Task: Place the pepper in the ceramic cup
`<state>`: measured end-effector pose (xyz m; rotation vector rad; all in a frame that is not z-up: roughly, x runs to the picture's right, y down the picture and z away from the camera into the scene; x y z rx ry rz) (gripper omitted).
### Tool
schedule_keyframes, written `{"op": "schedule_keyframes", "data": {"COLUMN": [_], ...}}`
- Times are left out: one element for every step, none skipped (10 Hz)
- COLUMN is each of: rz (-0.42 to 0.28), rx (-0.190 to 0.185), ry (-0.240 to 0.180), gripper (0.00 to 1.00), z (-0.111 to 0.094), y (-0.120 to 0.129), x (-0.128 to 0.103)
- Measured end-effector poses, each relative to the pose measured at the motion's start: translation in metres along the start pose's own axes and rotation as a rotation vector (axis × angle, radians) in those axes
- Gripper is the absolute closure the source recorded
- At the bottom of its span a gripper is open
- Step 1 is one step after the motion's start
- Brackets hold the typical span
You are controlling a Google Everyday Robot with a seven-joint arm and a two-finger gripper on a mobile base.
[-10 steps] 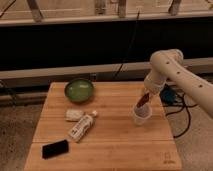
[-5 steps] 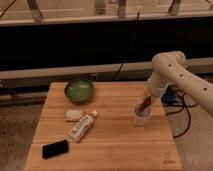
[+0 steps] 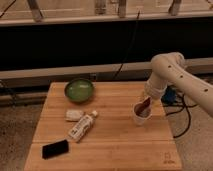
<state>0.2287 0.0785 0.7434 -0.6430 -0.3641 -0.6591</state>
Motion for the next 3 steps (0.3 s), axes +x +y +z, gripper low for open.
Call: {"op": "schedule_keyframes", "data": {"rz": [0.005,0.007,0.008], "rx": [-0.002,0.001,-0.001], "ry": [0.013,0.017,0.017], "gripper": [0.32,0.4,0.5], "z": [0.0013,0.001,0.0015], "y": [-0.0006,0.0001,0.0031], "x": [0.0041,0.0079,0.009]}}
